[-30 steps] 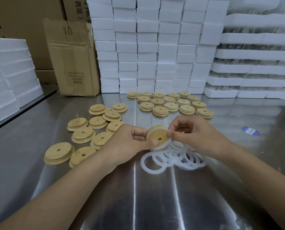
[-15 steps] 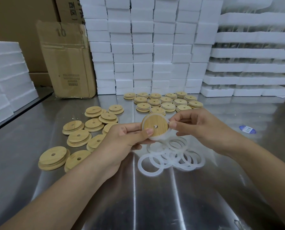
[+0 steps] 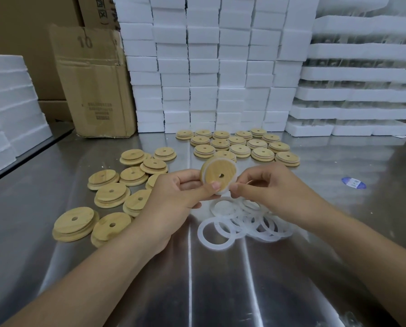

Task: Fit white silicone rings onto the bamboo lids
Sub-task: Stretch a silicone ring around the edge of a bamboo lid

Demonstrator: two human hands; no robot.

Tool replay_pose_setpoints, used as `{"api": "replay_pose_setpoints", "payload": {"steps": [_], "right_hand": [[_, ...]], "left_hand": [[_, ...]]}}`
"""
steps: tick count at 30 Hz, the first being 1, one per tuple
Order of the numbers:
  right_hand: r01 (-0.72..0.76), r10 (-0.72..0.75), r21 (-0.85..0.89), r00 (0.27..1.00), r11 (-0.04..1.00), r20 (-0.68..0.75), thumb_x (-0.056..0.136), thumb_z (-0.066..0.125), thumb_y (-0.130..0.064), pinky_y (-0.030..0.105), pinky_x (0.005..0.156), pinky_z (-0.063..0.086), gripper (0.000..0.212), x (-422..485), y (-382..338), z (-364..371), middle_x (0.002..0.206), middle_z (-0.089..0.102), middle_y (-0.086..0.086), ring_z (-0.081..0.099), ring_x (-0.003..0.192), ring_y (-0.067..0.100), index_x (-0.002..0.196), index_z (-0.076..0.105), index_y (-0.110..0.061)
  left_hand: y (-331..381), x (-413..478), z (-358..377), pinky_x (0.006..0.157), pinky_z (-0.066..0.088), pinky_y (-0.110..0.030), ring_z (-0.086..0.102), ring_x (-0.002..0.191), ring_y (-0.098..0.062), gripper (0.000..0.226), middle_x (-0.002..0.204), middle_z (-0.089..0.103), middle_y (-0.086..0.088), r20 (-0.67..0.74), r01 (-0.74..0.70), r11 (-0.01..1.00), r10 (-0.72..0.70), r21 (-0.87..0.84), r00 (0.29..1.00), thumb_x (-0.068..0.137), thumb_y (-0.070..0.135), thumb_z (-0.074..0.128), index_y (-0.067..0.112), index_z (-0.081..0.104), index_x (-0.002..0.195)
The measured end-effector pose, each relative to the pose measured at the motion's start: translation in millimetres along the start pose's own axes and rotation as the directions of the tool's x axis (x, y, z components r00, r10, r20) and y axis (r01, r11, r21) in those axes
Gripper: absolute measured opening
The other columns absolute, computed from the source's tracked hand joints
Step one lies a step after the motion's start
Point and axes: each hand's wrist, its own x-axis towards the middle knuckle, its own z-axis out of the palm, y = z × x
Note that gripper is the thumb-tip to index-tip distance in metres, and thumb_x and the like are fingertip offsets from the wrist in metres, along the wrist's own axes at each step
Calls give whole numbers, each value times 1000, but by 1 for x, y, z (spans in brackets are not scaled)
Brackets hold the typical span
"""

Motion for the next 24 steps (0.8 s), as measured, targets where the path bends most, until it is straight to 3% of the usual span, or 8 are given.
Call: {"api": "replay_pose_setpoints", "payload": {"steps": [4, 6, 8, 11, 13, 16, 21, 24], "right_hand": [[-25, 15, -128, 997, 992, -81, 94, 71, -53, 31, 59, 44, 34, -2, -1, 4, 74, 74, 9, 55, 57, 11, 76, 74, -24], [-7, -7, -143, 995, 990, -96, 99, 69, -44, 30, 68, 55, 33, -2, -3, 5, 80, 78, -2, 71, 71, 5, 75, 71, -22], [13, -14, -23, 999, 1000, -36, 103, 67, -34, 33, 80, 57, 30, 1, -4, 2, 89, 78, -3, 77, 92, 8, 81, 71, -14], [-3, -7, 178, 998, 984, 58, 99, 68, -37, 33, 87, 59, 31, 3, -4, -6, 101, 79, 0, 75, 102, 7, 94, 77, -8], [18, -31, 185, 997, 982, 64, 93, 69, -44, 30, 87, 60, 30, 2, -6, -7, 101, 79, -3, 73, 101, 7, 90, 81, -16], [19, -23, 186, 1000, 982, 18, 93, 74, -42, 39, 93, 59, 26, 1, -7, -3, 101, 80, 0, 73, 98, 12, 86, 82, -19], [7, -6, 113, 1000, 994, -8, 92, 79, -46, 46, 74, 42, 32, 0, -9, 5, 98, 66, 36, 52, 78, 26, 89, 81, -14], [37, -38, 81, 999, 996, 12, 93, 80, -40, 50, 86, 55, 23, -3, -9, 7, 95, 76, 14, 70, 86, 28, 86, 82, -18]], "left_hand": [[-2, 0, 6, 76, 54, -15, 79, 97, -14, 19, 97, 84, 1, -35, -76, 993, 79, 96, 996, 87, 27, 87, 20, 83, 105], [-2, 0, 8, 74, 52, -14, 80, 94, -13, 18, 97, 84, 1, -54, -64, 994, 68, 85, 996, 88, 26, 86, 21, 83, 105], [0, 0, 6, 79, 51, -23, 80, 96, -15, 20, 101, 84, -1, -70, 3, 1000, -5, -23, 998, 89, 29, 84, 21, 83, 107], [0, 0, 3, 86, 46, -32, 80, 102, -17, 27, 110, 83, -5, -27, 105, 966, -115, -235, 993, 84, 35, 82, 18, 85, 106], [-1, 0, 4, 87, 47, -32, 79, 105, -18, 30, 114, 82, -6, -2, 123, 953, -128, -277, 992, 87, 35, 80, 15, 84, 110], [-3, -2, 4, 89, 49, -31, 78, 111, -19, 32, 118, 81, -7, 32, 138, 947, -134, -291, 990, 89, 34, 80, 14, 82, 114], [-2, -5, 8, 86, 54, -30, 79, 110, -22, 39, 115, 82, -8, 43, 119, 962, -112, -247, 993, 87, 22, 83, 14, 74, 125], [-2, -8, 13, 69, 59, -20, 81, 103, -25, 47, 108, 83, -11, 24, 92, 975, -89, -200, 996, 76, 28, 88, 14, 76, 120]]}}
